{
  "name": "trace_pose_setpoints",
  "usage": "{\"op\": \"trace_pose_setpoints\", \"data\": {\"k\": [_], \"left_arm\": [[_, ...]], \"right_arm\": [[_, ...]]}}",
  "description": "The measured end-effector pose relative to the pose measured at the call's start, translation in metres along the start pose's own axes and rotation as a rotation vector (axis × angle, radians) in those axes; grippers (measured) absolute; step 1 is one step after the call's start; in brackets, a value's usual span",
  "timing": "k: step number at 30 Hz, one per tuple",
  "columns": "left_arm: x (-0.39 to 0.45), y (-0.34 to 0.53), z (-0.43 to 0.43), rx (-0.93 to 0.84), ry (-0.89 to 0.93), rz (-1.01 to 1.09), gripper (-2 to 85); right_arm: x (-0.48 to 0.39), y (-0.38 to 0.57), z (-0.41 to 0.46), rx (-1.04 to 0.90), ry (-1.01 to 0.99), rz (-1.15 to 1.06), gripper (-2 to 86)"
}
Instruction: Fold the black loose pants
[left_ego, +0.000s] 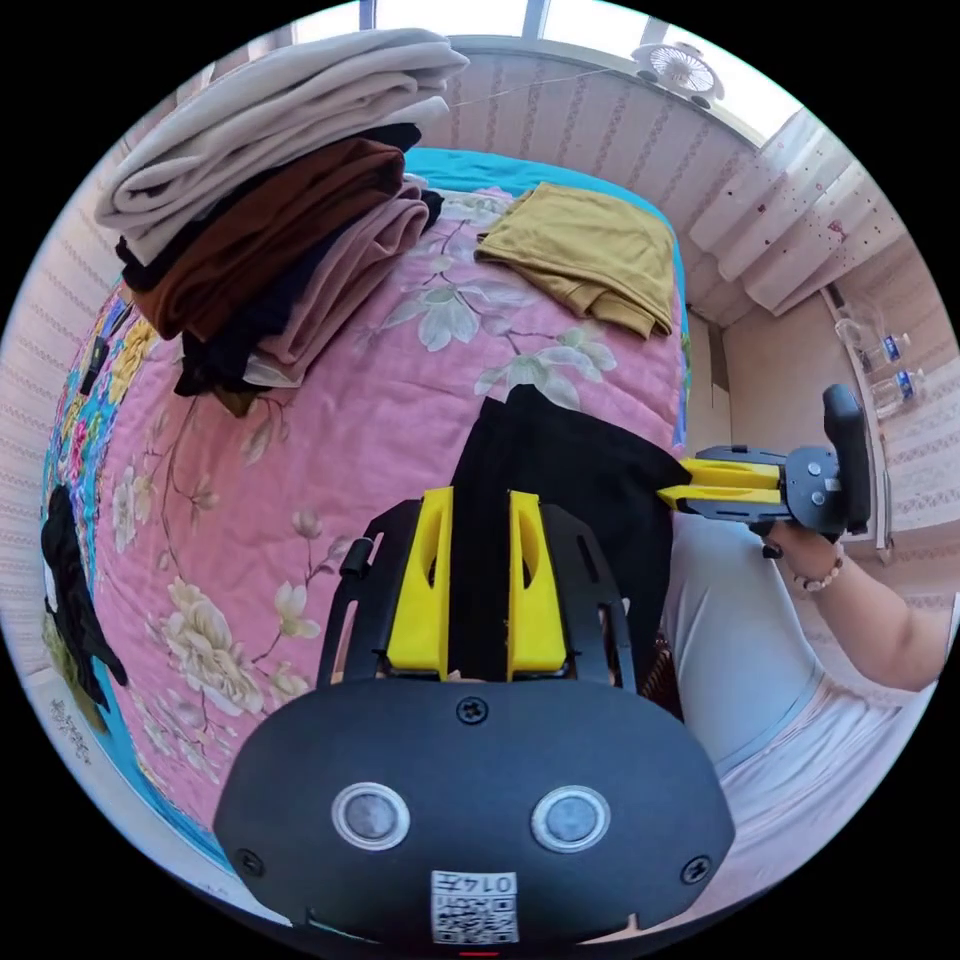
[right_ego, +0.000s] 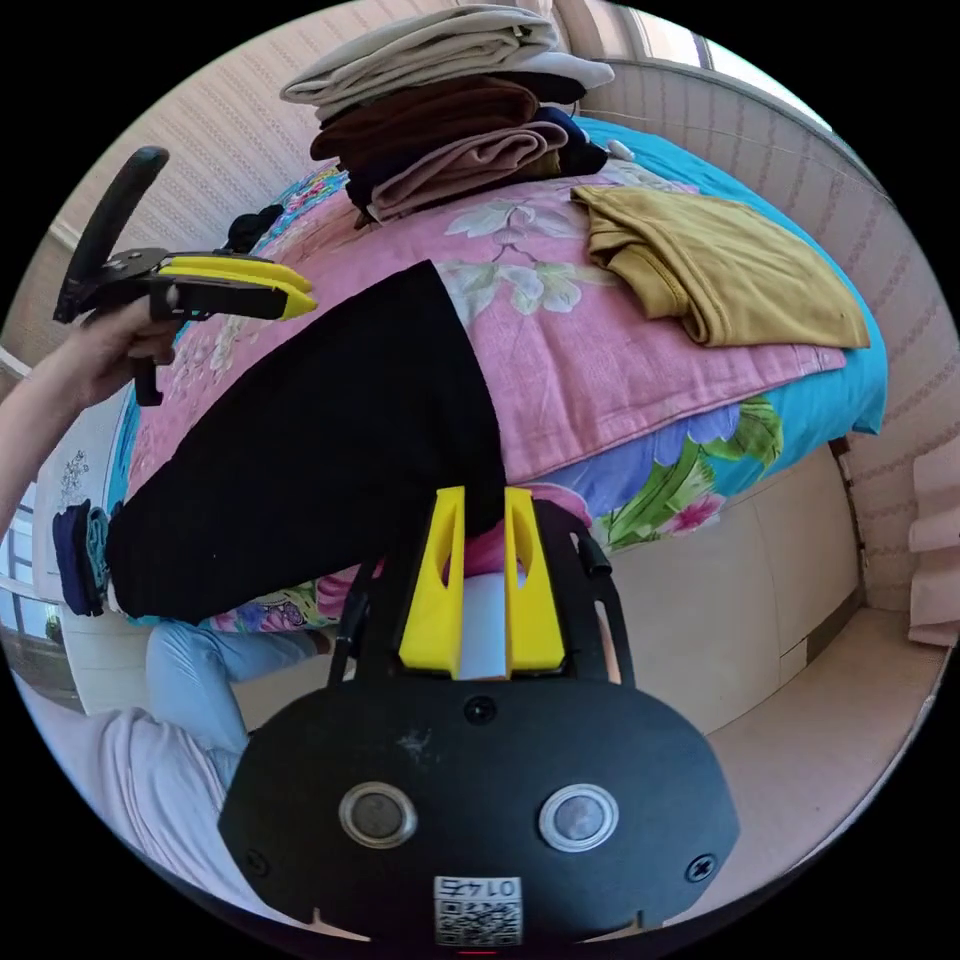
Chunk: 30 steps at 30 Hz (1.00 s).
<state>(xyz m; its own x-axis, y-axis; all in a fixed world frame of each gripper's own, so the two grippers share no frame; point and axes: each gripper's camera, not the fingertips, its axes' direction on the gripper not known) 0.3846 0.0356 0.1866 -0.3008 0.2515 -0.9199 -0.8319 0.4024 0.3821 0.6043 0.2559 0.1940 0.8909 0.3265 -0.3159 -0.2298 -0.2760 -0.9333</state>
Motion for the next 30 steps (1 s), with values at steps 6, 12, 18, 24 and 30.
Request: {"op": "trace_pose_setpoints", "data": {"k": [6, 12, 18, 24, 30], "left_arm": [[0.013, -0.036, 0.023, -0.001, 0.012, -0.005, 11.3], [0.007, -0.040, 0.037, -0.046, 0.058, -0.030, 8.2], [0.004, -0.020, -0.005, -0.015, 0.172, -0.036, -0.7], [-0.003, 0.051, -0.102, 0.176, 0.187, -0.029, -1.0], [-0.026, 0.190, -0.199, 0.390, 0.134, -0.159, -0.9]], "right_arm": [[-0.007, 0.004, 0.001, 0.012, 0.062, -0.090, 3.0], [0.006, 0.009, 0.000, 0.028, 0.015, -0.101, 2.2], [0.036, 0.027, -0.022, 0.143, -0.202, -0.093, 1.7], [0.019, 0.057, -0.063, 0.203, -0.645, -0.158, 1.6], [-0.084, 0.064, -0.093, 0.213, -0.836, -0.431, 1.4]]}}
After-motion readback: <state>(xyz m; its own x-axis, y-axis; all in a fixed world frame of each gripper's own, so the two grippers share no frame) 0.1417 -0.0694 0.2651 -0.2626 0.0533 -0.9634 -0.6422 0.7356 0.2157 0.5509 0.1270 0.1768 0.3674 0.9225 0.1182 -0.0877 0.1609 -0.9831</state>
